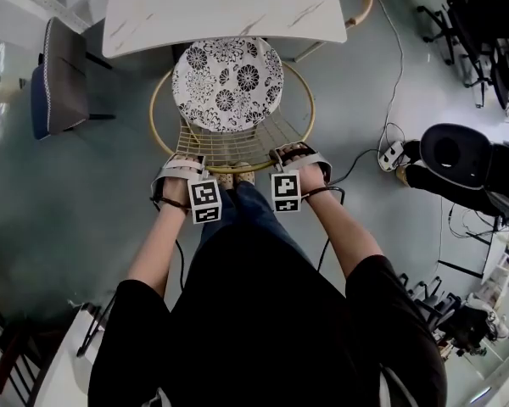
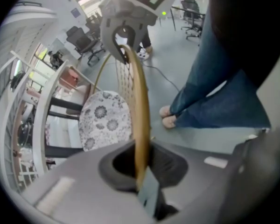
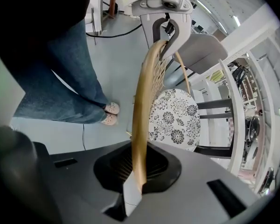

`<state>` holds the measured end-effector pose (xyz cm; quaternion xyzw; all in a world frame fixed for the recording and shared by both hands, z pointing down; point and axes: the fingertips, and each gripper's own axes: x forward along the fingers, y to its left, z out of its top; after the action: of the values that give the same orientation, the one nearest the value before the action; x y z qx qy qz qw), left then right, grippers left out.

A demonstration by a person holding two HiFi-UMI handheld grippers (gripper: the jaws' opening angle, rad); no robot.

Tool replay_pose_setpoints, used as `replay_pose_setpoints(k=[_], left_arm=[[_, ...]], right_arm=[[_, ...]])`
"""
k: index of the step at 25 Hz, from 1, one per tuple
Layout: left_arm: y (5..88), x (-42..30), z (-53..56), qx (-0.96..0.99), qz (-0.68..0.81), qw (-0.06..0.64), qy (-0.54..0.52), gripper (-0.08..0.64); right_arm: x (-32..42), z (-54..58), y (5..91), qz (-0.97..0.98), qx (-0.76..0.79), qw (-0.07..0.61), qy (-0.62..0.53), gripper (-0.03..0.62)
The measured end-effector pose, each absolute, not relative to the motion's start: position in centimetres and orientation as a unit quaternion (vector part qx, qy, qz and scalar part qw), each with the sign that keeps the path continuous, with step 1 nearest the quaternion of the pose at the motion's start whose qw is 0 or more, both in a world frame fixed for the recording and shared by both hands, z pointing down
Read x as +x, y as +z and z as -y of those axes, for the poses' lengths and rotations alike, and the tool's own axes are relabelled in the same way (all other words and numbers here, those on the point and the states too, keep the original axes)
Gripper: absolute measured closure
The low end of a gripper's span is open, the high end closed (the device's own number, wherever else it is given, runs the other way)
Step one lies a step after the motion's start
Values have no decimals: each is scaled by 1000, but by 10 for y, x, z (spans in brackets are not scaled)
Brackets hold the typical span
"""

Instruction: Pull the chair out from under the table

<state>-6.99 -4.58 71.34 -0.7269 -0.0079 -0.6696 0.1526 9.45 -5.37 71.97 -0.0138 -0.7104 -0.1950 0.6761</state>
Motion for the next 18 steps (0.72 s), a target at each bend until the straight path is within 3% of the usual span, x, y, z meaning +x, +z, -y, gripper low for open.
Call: replay_pose_setpoints(k=[18], left_arm=[[713,-72,-16,-716,14,106,-690,518]], right_arm=[[93,-18,714,726,-50,660,-188,566]])
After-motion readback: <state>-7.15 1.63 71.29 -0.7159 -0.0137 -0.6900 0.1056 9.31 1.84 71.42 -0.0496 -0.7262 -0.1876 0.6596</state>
